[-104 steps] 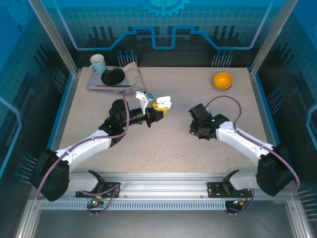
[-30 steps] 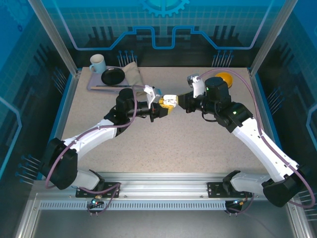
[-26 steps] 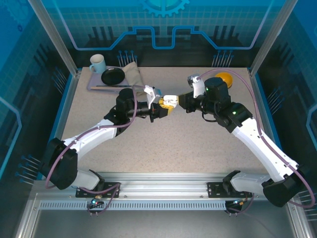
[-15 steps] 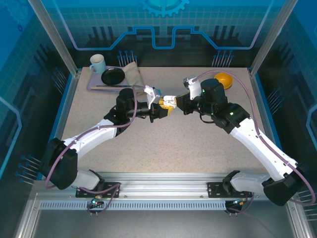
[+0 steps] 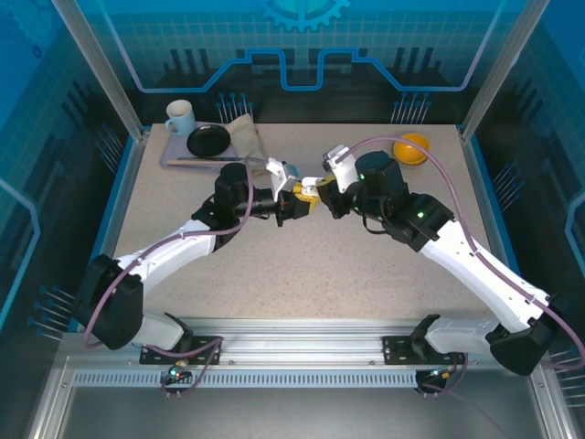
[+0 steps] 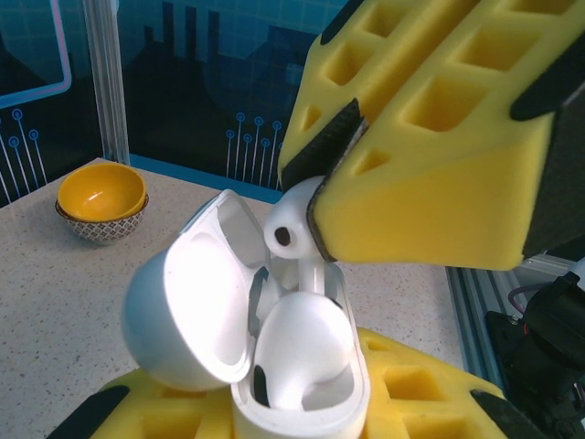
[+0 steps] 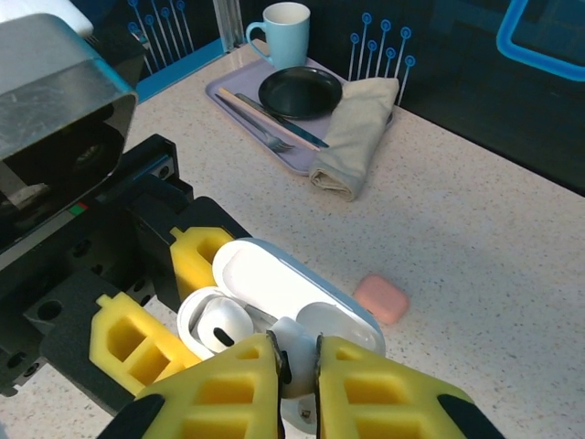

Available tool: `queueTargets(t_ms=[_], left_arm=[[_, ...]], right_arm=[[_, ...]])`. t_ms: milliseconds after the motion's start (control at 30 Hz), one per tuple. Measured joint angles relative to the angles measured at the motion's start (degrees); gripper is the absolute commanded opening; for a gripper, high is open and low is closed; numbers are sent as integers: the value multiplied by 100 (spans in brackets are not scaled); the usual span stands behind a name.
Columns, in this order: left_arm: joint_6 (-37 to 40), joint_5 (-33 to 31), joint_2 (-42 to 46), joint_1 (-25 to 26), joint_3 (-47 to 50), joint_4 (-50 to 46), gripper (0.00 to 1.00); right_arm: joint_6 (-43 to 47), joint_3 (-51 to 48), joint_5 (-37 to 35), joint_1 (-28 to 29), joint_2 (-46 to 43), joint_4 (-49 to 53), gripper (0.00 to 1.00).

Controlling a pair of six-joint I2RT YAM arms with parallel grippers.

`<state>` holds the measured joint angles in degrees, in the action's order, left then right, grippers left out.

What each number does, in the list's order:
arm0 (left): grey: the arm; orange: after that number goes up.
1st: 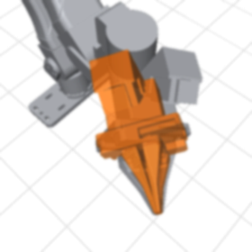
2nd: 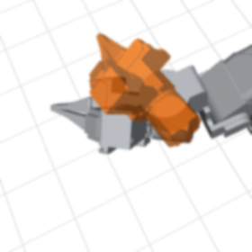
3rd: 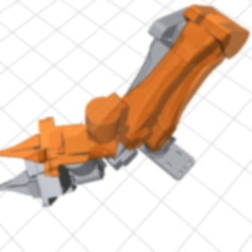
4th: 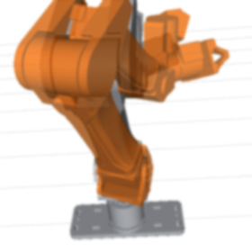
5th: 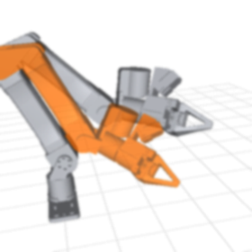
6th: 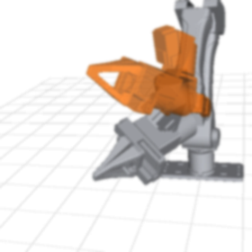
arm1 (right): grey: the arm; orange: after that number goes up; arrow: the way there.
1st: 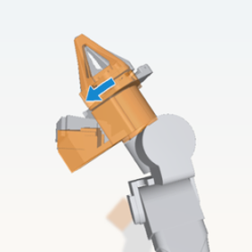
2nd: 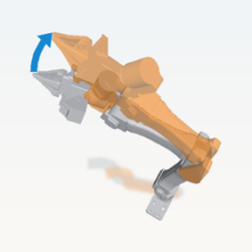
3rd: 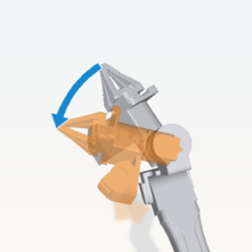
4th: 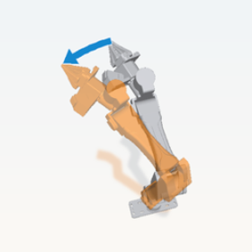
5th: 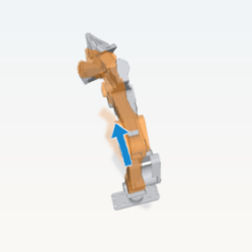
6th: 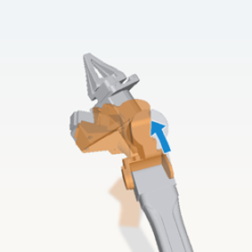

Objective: Insert wireless bluetooth earbuds into charging case

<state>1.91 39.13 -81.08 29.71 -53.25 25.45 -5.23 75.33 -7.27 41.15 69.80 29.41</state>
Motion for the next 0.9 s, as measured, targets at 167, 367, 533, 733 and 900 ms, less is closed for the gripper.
queueTargets(t_ms=[167,367,533,733,900], left_arm=[[-2,-2,0,0,-7,2,0],[-2,-4,-7,0,-9,4,0],[-2,-4,-11,-15,-31,13,0],[-2,-4,-20,-15,-33,15,0],[-2,-2,-31,-15,-74,33,0]], right_arm=[[33,4,-177,7,-2,0,12],[11,17,-227,-33,-2,2,11],[-9,17,-280,-131,-7,50,11],[-31,17,-232,-203,-68,57,11],[-4,17,-42,-221,-70,59,11]])
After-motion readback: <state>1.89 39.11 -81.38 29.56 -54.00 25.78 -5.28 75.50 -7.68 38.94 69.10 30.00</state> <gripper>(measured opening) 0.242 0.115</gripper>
